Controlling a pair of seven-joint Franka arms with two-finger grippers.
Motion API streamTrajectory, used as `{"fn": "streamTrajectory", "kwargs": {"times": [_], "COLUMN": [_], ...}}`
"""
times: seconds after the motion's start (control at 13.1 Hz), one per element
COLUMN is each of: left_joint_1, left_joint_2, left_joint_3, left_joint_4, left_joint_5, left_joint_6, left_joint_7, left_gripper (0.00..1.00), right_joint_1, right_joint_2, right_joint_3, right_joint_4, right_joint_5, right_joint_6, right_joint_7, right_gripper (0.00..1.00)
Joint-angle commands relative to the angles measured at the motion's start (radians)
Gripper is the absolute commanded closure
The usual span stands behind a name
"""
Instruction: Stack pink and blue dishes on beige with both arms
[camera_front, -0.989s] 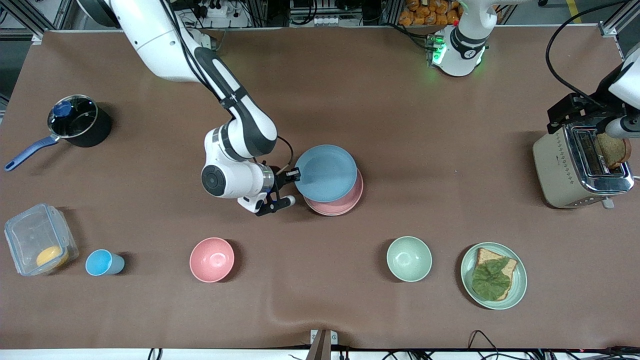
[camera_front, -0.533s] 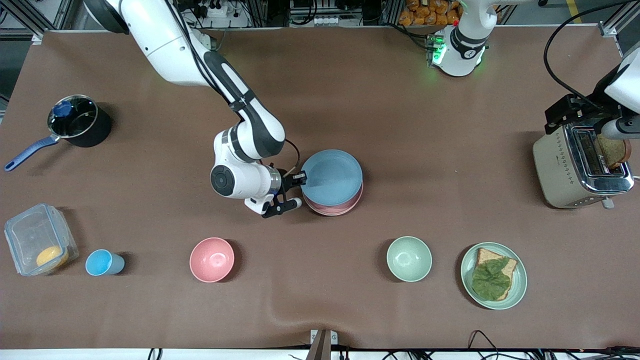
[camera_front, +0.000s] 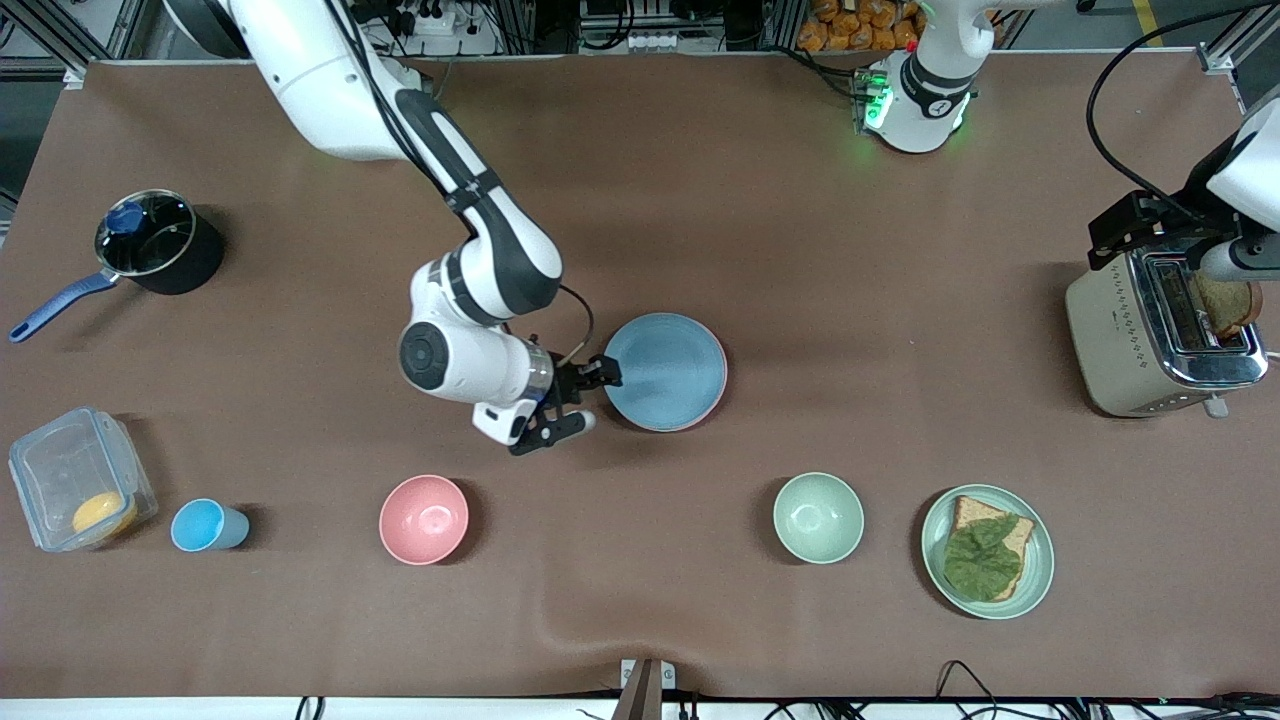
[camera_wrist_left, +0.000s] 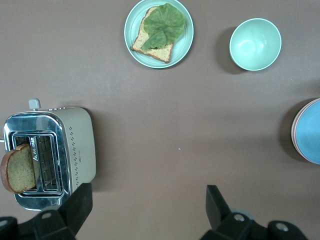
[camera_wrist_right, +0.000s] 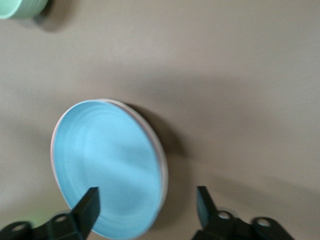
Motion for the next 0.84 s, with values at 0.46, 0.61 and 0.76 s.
{"fn": "streamTrajectory", "kwargs": {"times": [0.46,0.61,0.76], "left_joint_1": [-0.016,-0.022,-0.024], "left_joint_2": [-0.002,-0.002,-0.002], "left_joint_3": [0.016,0.016,0.016], "left_joint_4": [0.007,0.005,0.007], "left_joint_5": [-0.003,-0.003,-0.003], "left_joint_6": [-0.006,-0.006,-0.006], "left_joint_7": [0.013,0.013,0.018], "left_gripper": [0.00,0.00,0.00], "right_joint_1": [-0.061,-0.148,-0.266], "right_joint_2": [-0.306,-0.394,-0.477], "right_joint_3": [-0.259,-0.256,-0.195], "right_joint_4": [0.089,0.081,0.032], "right_joint_5": [-0.326,-0.333,-0.410], "right_joint_6": [-0.476,-0.542,-0.545], "right_joint_7": [0.003,0.005,0.000], "right_gripper": [0.00,0.00,0.00]}}
